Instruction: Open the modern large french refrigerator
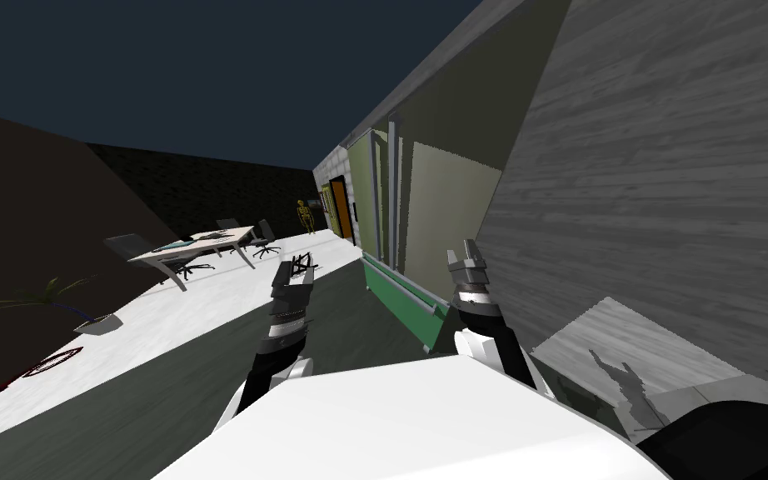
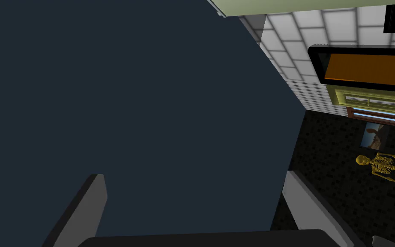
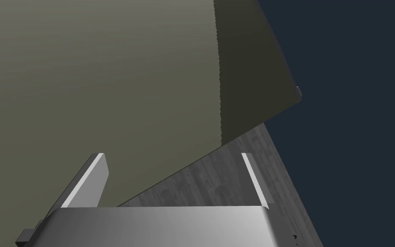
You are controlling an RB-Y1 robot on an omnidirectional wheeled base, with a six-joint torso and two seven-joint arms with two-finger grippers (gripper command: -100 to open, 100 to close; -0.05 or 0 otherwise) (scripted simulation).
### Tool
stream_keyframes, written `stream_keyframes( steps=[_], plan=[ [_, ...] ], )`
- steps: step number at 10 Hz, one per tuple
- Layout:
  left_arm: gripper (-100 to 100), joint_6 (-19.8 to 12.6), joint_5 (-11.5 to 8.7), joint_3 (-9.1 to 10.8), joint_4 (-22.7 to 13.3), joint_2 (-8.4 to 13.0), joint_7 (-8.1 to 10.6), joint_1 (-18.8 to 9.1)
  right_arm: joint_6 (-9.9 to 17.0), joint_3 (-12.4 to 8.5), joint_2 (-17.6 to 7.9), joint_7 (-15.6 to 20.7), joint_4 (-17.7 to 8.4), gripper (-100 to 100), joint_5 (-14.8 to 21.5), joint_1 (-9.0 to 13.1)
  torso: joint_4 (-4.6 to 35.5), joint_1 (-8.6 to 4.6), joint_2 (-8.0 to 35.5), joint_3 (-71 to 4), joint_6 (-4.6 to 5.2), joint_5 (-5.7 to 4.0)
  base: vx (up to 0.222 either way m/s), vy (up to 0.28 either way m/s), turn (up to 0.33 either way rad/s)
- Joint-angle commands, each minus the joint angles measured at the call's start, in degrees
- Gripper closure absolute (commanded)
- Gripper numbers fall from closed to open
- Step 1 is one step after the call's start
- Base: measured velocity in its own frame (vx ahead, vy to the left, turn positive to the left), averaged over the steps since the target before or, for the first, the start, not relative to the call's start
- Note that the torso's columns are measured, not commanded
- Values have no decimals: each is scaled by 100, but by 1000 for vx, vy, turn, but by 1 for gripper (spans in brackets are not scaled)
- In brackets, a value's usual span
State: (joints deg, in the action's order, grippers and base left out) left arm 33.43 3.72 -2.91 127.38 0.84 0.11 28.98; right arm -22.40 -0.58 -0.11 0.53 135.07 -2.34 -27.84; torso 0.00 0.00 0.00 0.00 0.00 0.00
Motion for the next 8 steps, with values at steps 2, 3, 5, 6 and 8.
stream_keyframes(
  steps=[2,3,5,6,8],
  plan=[
    [0,0,0,0,0,0,0,0,0,0,0,0,0,0,0,0,600,0,597,-1200,0,0,0,0,0],
    [0,0,0,0,1,0,0,0,0,0,0,0,1,0,0,0,1006,0,1003,-2014,0,0,0,0,0],
    [0,0,0,0,1,0,0,0,0,0,0,0,1,0,0,0,1846,0,1845,-3692,0,0,0,0,0],
    [0,0,0,0,1,0,0,0,0,0,0,0,1,0,0,0,2268,0,2269,-4536,0,0,0,0,0],
    [0,1,0,0,2,0,0,0,-1,0,0,0,2,0,0,0,3114,0,3116,-6227,0,0,0,0,0]
  ],
)
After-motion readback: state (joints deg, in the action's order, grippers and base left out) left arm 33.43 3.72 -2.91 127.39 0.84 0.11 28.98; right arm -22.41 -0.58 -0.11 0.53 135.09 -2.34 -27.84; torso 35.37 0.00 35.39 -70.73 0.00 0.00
